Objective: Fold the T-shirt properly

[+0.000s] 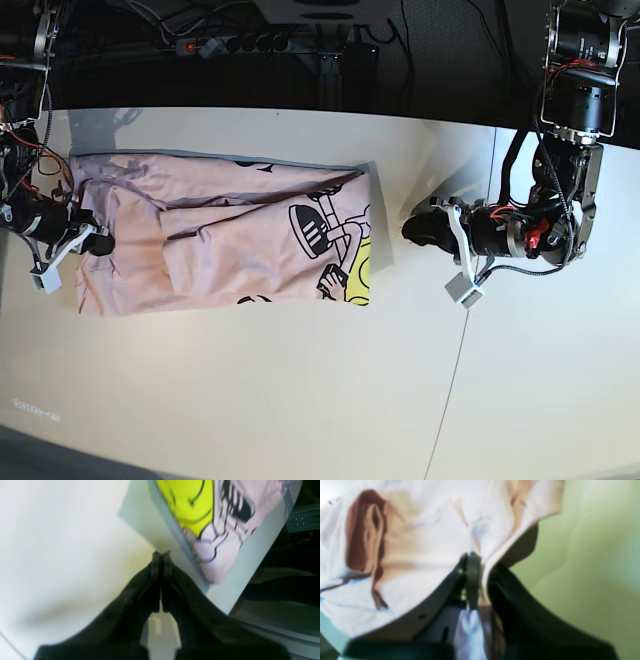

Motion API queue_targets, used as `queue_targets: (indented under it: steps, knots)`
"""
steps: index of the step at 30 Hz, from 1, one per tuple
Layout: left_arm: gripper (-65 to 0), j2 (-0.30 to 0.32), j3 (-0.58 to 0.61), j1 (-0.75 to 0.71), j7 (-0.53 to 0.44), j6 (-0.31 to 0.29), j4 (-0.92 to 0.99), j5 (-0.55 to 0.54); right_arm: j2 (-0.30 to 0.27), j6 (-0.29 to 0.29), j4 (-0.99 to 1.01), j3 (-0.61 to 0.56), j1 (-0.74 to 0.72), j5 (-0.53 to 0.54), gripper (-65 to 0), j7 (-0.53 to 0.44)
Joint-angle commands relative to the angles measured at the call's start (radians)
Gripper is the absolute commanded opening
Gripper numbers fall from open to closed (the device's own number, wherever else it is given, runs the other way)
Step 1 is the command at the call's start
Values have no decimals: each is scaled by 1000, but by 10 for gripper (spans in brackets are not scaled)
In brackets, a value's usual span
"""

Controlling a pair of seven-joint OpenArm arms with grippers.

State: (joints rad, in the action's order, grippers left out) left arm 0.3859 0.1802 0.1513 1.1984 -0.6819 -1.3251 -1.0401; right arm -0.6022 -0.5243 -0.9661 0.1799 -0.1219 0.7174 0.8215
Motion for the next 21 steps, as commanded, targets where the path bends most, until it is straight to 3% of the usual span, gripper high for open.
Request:
queue_targets:
  steps: [1,6,10,14,21]
  knots:
    - [-650,14,-6,6,-12,-16,-16,-18,-44,-39,14,3,14,-117,-650,71]
    - [-650,-5,-6,-35,-25,-16,-16,-23,-96,-40,14,53,14,-31,-650,73]
    - [-650,-53,-5,-38,-24,-16,-16,-21,-101,-41,-12,109,9,64,-650,105]
    - [-650,-87,-5,-38,-27,-16,-16,-12,-87,-42,-119,151,9,178,-650,187]
    - [-650,-105,-5,-34,-132,-16,-16,97,-17,-42,-425,170,9,184,-650,217]
